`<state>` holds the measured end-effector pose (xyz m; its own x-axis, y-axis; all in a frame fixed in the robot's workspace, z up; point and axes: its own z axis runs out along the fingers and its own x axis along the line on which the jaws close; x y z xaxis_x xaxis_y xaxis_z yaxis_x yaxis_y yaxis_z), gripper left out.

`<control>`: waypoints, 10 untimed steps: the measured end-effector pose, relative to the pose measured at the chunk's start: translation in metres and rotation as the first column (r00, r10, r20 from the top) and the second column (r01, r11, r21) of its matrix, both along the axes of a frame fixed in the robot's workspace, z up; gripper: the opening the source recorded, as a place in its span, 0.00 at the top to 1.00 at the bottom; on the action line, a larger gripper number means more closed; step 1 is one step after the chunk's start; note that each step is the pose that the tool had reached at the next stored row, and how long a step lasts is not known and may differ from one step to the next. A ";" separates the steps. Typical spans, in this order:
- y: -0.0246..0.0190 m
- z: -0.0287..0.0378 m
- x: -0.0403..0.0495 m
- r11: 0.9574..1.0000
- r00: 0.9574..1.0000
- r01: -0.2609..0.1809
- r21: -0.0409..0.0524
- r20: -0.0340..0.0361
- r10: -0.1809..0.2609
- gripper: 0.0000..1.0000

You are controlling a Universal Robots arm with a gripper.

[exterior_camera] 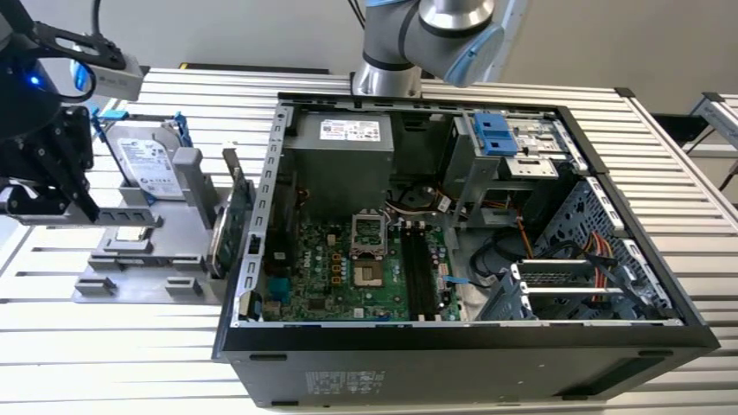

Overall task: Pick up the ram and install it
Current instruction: 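Pick up the ram and move it above insertion slot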

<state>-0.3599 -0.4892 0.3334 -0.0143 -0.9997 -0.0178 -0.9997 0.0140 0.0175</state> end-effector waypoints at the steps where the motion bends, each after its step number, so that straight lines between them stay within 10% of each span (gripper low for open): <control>1: 0.0000 0.0013 0.0000 1.000 1.000 0.000 0.000 0.000 0.000 1.00; 10: 0.0000 0.0089 0.0000 1.000 1.000 0.000 0.000 0.000 0.000 1.00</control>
<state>-0.3599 -0.4892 0.3423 -0.0143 -0.9997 -0.0177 -0.9997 0.0140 0.0176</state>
